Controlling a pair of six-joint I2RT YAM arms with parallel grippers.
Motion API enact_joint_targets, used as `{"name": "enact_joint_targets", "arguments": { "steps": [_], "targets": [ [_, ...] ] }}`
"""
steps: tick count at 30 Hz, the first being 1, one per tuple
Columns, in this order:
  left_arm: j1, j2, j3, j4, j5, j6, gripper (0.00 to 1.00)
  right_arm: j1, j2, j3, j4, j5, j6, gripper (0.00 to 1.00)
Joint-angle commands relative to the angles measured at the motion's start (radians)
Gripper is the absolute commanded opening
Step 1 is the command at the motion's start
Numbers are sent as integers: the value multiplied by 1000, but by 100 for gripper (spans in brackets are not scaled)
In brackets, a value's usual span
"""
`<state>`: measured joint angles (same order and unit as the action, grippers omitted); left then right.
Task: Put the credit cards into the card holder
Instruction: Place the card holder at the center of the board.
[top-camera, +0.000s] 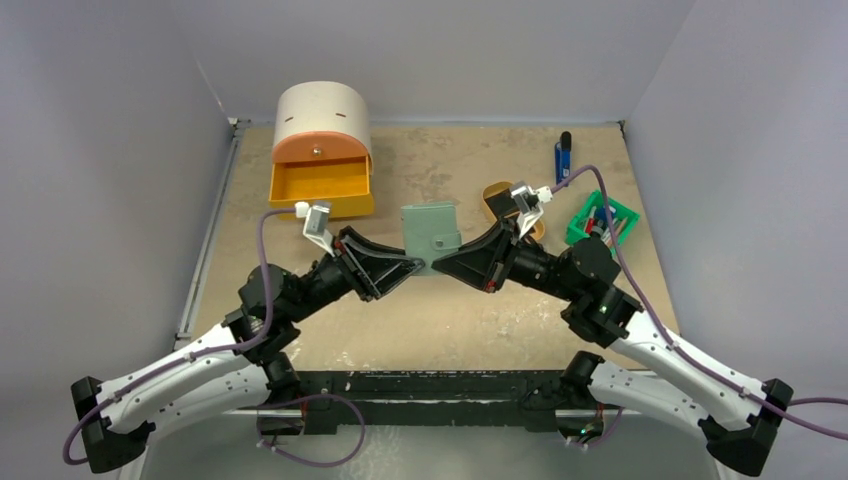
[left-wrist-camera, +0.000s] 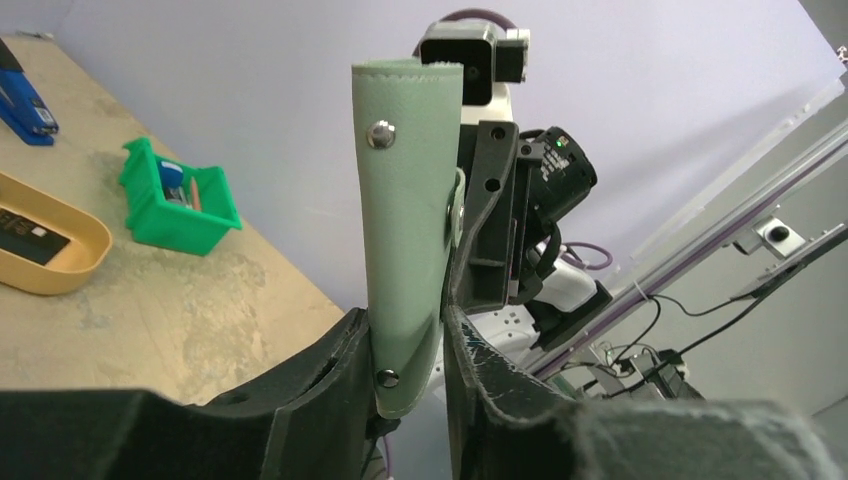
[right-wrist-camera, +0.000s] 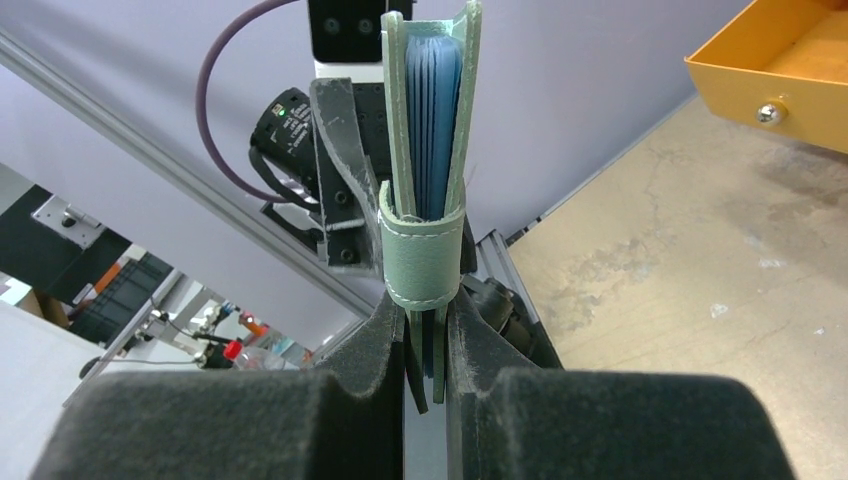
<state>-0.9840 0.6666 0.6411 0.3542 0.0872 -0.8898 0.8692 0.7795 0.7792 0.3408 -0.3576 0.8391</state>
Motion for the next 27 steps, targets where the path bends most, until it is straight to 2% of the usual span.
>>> {"name": "enact_joint_targets", "arguments": {
  "steps": [1,3,5,13,15,19,20,22,27],
  "targets": [
    [-5,16,0,96,61,-25,35,-4,6,-4,97,-1,20,0],
    [-4,17,0,99,64,-26,38,-4,9,-9,105,-5,26,0],
    [-5,20,1,100,65,-25,36,-4,15,-9,115,-11,33,0],
    [-5,15,0,87,64,-19,0,-4,22,-2,110,-25,34,0],
    [-4,11,-1,74,54,-15,0,-5,19,2,78,-24,28,0],
    [-5,-20,11,-31,-32,9,0,-4,-31,33,-89,21,-24,50],
    [-4,-29,18,-82,-68,19,0,-4,-52,48,-164,51,-46,56],
    [-4,-37,41,-192,-147,37,0,-4,-95,83,-318,124,-98,63],
    [-5,21,87,-457,-314,31,0,-5,-139,200,-752,373,-193,65]
  ]
}}
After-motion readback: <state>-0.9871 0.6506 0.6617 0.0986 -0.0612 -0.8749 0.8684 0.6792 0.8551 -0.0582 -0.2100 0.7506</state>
